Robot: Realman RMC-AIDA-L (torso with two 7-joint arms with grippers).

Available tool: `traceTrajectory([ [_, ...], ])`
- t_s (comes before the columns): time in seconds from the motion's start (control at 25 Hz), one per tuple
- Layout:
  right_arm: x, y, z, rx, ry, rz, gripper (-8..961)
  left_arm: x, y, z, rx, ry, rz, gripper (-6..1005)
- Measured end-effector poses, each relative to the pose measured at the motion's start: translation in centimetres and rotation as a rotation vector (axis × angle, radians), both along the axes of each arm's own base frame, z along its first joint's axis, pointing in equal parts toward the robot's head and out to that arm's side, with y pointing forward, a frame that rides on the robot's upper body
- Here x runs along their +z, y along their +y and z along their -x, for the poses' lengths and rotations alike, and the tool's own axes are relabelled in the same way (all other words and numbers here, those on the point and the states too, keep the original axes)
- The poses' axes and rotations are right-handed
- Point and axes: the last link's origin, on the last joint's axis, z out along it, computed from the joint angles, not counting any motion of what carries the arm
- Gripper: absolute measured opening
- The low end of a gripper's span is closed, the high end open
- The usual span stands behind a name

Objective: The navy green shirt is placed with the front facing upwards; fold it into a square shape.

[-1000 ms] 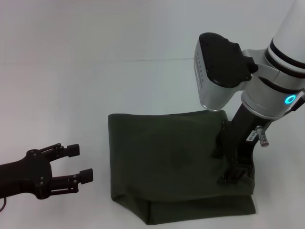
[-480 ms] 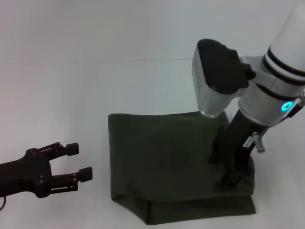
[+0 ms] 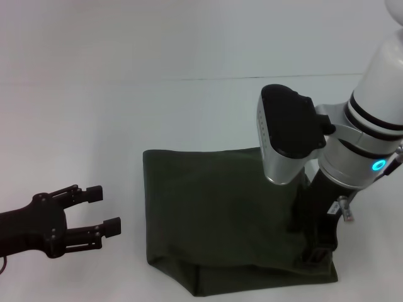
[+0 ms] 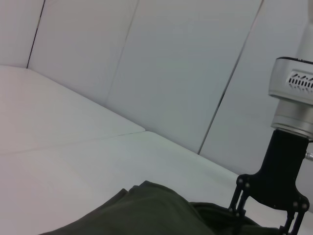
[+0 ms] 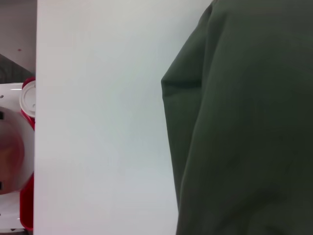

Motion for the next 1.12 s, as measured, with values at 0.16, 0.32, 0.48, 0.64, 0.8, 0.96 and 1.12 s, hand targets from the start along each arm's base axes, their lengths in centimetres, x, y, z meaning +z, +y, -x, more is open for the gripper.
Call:
traceTrajectory([
  [0.16,-0.1,-0.2,-0.7,-0.021,-0.002,-0.006,656,0.1,0.0,0.1,0.003,0.003,-0.006,920],
  [0.32,-0.3,-0.5,-1.6,-0.035,-0.005,-0.010,656,0.2,0.0,0.1,0.005,0.004,-0.010,919],
  [0.48,-0.3,-0.7,-2.4,-0.051,-0.011,-0.015,656,0.2,0.0,0.1,0.005,0.005,-0.011,919],
  [0.64,-0.1,-0.5,-3.3,-0.059,-0.033,-0.038,655,0.1,-0.1,0.2,0.008,0.006,-0.009,919],
  [0.8,0.1,-0.5,-4.1,-0.068,-0.051,-0.059,655,0.1,-0.1,0.2,0.010,0.006,-0.008,919],
  [0.96,0.7,-0.1,-4.0,-0.089,-0.016,-0.084,655,0.1,-0.2,0.3,0.012,0.006,-0.009,919],
  [1.12,1.5,0.1,-3.2,-0.122,0.055,-0.085,654,0.3,-0.3,0.3,0.014,-0.004,-0.008,919],
])
